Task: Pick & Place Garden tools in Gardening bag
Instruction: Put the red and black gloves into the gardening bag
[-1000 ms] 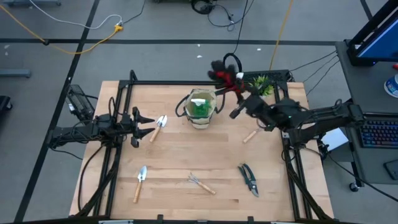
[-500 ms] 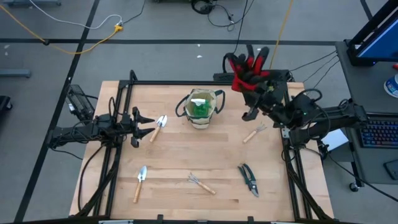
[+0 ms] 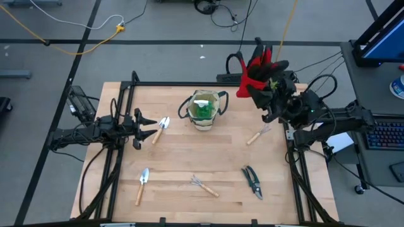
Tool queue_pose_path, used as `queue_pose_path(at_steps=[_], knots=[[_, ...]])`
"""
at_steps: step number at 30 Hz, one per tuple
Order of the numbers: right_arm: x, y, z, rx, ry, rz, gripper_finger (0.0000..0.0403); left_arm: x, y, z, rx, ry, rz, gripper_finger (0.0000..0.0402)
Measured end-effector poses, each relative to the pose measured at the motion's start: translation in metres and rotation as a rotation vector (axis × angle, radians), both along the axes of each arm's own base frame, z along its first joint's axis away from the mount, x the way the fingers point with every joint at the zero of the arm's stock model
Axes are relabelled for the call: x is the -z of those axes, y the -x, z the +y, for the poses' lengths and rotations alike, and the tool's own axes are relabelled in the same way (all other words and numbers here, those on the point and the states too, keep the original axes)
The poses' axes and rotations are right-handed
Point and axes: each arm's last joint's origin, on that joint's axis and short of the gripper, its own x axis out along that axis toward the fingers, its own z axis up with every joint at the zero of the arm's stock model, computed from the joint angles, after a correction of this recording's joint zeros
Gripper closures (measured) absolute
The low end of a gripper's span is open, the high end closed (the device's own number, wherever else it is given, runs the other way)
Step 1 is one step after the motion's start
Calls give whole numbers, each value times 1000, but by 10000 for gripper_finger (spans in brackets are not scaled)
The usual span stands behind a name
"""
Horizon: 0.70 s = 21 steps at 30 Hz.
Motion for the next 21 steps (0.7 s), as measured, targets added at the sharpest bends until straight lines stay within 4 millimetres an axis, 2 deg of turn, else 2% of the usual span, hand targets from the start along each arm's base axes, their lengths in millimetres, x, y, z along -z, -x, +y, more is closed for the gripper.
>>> queue_pose_path(at_steps=[11,21], knots=[[2,-1,-9,16,18,32,348,0,0,0,0,-1,0,201],[30,-17,-10,126,341,404,348,0,0,0,-1,-6,0,201]])
